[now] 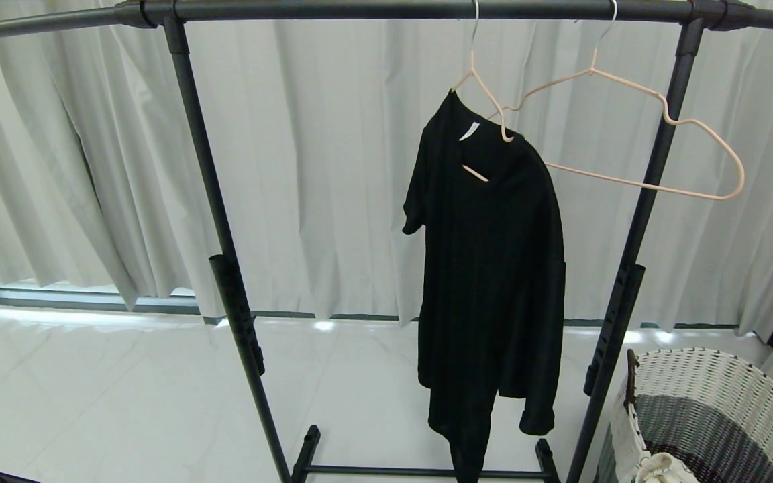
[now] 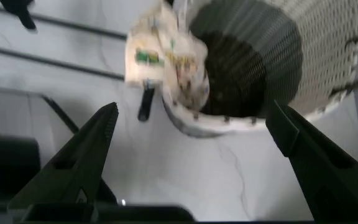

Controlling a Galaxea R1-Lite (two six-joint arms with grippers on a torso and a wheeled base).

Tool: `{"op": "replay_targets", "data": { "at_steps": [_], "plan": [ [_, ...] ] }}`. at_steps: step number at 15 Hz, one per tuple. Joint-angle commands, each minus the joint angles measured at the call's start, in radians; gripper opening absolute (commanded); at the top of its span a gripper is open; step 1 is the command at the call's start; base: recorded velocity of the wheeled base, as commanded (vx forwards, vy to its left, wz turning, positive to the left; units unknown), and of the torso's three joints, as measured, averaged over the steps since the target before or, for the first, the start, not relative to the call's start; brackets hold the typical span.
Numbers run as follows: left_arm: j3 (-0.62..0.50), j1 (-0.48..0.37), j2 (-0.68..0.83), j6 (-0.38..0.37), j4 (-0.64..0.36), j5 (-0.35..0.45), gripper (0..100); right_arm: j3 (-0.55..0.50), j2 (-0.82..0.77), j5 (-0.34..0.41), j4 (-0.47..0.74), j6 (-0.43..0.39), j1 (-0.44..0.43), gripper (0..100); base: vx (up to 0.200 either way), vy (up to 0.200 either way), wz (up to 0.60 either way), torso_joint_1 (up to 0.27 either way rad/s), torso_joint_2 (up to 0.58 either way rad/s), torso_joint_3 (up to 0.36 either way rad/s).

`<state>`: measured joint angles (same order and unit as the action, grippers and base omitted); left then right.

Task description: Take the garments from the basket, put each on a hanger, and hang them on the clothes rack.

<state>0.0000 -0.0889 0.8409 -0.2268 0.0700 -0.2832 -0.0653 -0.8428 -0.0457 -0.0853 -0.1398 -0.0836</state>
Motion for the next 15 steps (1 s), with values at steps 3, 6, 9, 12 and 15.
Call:
{"op": "replay_targets", "data": {
  "at_steps": [3, 6, 9, 12, 15],
  "plan": [
    [0.000, 0.000, 0.006, 0.000, 0.001, 0.001, 100, -0.243, -0.521, -0.062, -0.136, 0.058, 0.001, 100, 0.000, 0.000, 0.00, 0.000, 0.00, 0.000],
    [0.000, -0.002, 0.003, 0.000, 0.001, 0.001, 100, -0.249, -0.700, -0.083, -0.298, 0.063, 0.001, 100, 0.000, 0.000, 0.00, 0.000, 0.00, 0.000],
    [0.000, -0.005, 0.018, -0.002, 0.001, 0.004, 100, -0.243, -0.808, -0.100, -0.335, 0.063, -0.013, 100, 0.000, 0.000, 0.00, 0.000, 0.00, 0.000],
    [0.000, -0.009, 0.035, -0.002, 0.001, 0.006, 100, -0.243, -0.857, -0.103, -0.335, 0.063, -0.013, 100, 0.000, 0.000, 0.00, 0.000, 0.00, 0.000],
    [0.000, -0.012, 0.050, -0.002, 0.001, 0.006, 100, -0.243, -0.898, -0.111, -0.335, 0.063, -0.015, 100, 0.000, 0.000, 0.00, 0.000, 0.00, 0.000]
  ]
}}
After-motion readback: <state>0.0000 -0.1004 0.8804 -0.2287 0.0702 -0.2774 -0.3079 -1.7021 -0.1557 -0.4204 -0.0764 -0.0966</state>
